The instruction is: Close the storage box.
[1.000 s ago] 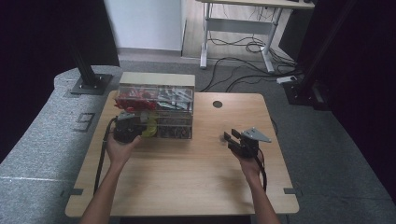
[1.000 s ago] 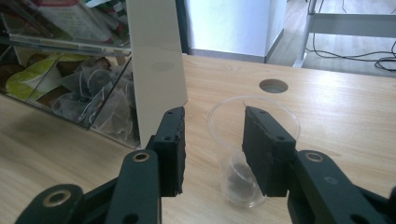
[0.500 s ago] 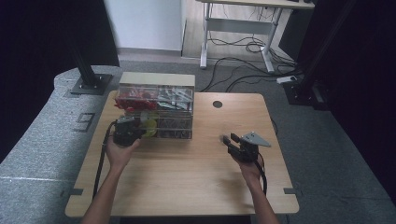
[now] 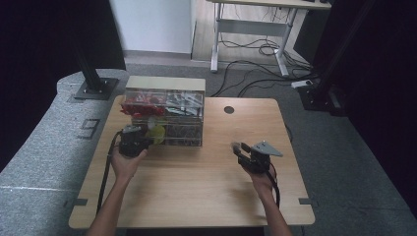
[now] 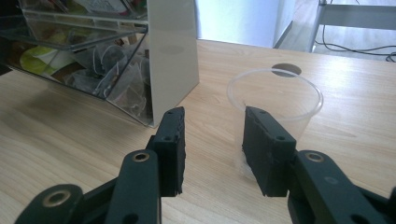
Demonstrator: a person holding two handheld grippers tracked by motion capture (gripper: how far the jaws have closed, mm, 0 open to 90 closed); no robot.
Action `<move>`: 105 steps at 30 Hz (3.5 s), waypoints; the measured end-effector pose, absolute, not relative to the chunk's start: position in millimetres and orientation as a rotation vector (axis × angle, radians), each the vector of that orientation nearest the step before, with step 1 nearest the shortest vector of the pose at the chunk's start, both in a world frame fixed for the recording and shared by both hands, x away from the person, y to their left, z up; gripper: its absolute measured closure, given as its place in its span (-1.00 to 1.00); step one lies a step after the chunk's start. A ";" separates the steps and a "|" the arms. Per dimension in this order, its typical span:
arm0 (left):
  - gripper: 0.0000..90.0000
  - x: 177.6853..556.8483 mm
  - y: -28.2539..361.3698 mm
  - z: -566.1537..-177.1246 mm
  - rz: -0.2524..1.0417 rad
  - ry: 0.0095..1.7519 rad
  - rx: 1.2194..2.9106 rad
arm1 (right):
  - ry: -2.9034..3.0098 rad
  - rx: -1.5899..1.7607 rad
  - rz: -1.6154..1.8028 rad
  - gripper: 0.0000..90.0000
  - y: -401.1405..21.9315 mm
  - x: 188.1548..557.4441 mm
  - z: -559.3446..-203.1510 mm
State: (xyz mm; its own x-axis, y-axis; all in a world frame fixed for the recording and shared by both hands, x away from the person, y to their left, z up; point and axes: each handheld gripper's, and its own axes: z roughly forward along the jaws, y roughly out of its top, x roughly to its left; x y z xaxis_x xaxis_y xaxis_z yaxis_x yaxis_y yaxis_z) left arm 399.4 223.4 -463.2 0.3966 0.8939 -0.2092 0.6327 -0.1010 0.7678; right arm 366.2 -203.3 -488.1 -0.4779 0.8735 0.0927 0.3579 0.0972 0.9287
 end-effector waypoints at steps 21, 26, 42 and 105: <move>1.00 393.6 225.8 -478.5 0.361 1.332 1.831 | 1.886 1.218 1.350 0.30 -205.7 363.9 -492.8; 1.00 391.7 227.4 -481.0 0.347 1.338 1.835 | 1.890 1.219 1.348 0.29 -205.0 363.4 -493.4; 0.98 388.6 226.6 -490.1 0.321 1.342 1.854 | 1.895 1.223 1.348 0.29 -205.9 362.1 -495.7; 0.06 295.3 229.0 -546.0 0.380 1.263 1.963 | 2.160 1.293 1.134 -0.11 -252.6 306.6 -552.8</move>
